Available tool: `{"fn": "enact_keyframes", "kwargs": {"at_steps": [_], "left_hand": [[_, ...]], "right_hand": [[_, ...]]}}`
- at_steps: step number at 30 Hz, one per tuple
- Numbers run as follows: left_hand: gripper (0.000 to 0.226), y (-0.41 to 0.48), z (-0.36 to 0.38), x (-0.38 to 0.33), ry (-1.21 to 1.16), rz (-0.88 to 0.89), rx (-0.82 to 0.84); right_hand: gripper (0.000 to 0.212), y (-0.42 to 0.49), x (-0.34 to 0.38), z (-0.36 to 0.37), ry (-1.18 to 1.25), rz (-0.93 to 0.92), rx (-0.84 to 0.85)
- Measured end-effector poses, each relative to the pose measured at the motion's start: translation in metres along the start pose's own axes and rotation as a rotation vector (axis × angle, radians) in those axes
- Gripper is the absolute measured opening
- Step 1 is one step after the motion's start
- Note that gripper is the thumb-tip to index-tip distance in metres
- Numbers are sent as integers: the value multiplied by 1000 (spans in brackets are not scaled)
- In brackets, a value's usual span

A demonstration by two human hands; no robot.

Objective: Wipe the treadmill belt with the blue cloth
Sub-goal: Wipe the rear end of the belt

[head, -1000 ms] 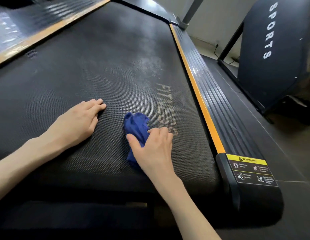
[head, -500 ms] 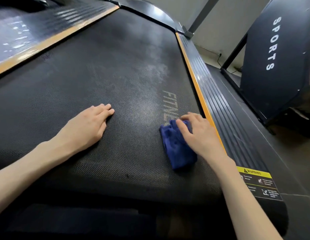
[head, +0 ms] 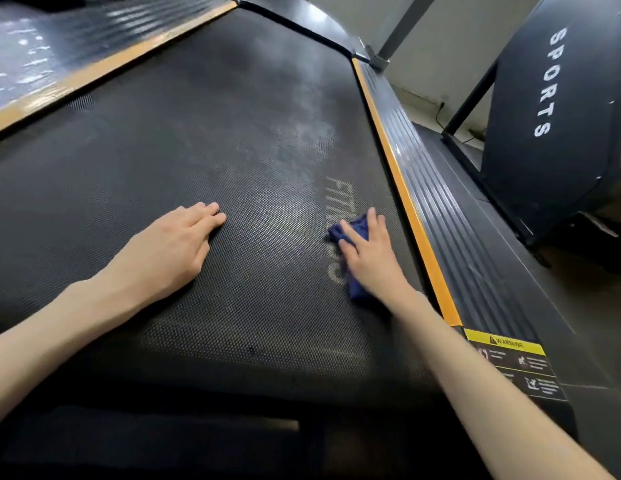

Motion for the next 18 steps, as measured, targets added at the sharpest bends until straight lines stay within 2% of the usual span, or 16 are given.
{"fn": "enact_keyframes", "kwargs": {"at_steps": [1, 2, 4, 7, 9, 11, 12, 14, 16, 18], "left_hand": [[41, 0, 0, 0, -3, -8, -3], [42, 0, 0, -1, -6, -20, -3], [44, 0, -1, -1, -10, -36, -1], [43, 0, 0, -1, 9, -14, 0], [39, 0, 0, -1, 24, 1, -9], [43, 0, 0, 0, 34, 7, -18], [46, 0, 0, 0, 36, 7, -16], [48, 0, 1, 0, 39, 5, -15], [47, 0, 2, 0, 36, -8, -21], [46, 1, 1, -2, 36, -15, -24]], "right_hand": [[44, 16, -13, 4, 40, 156, 91], [46, 27, -15, 8, 58, 233, 129], [46, 24, 1, 8, 32, 180, 129], [41, -25, 48, -9, 177, -207, 50], [43, -58, 58, -16, 264, -478, 146], [48, -45, 43, -12, 300, -539, 226], [47, -30, 30, -6, 276, -492, 187], [42, 9, -3, 8, 187, -218, 91], [41, 47, -33, 18, 75, 26, 75], [42, 73, -52, 23, 36, 158, 80]]}}
Point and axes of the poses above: each hand's wrist, its own y-axis towards the middle knuckle, its own z-axis out of the palm, x = y × z, the point moved 3 cm from there along y, towards the middle knuckle, and after that the axes turned 15 degrees about -x, right-handed, at the moved point
